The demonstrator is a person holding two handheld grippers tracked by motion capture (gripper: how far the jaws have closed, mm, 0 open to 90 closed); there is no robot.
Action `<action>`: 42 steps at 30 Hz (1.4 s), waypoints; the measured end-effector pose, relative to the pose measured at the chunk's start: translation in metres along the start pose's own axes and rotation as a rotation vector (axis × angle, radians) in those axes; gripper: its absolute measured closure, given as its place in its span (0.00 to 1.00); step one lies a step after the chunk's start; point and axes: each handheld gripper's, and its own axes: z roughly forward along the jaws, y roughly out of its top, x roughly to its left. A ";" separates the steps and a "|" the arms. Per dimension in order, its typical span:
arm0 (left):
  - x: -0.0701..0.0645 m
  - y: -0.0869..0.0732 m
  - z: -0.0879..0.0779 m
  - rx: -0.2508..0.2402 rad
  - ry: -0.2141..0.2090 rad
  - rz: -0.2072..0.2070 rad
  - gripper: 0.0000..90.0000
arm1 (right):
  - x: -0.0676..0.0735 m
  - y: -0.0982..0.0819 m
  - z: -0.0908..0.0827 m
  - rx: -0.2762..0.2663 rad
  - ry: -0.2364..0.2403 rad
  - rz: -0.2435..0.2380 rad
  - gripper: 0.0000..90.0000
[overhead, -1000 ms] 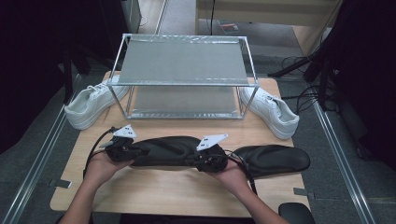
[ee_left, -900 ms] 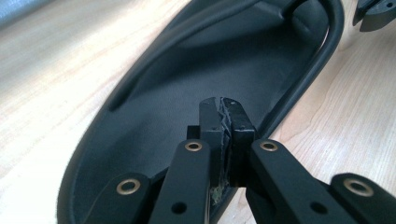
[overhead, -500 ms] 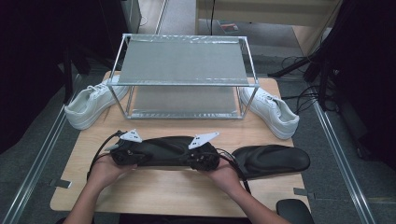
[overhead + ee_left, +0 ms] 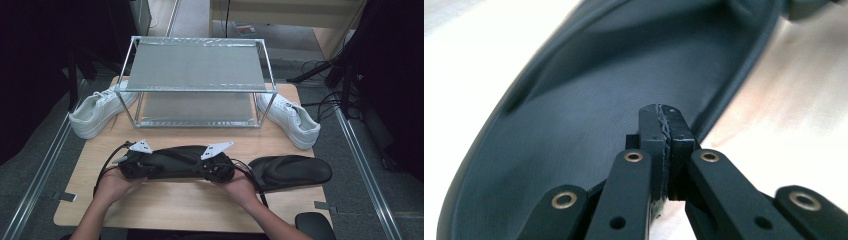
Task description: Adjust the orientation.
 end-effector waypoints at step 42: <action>-0.052 0.027 0.040 -0.027 -0.040 -0.048 1.00 | -0.046 0.019 0.015 -0.063 -0.087 0.159 1.00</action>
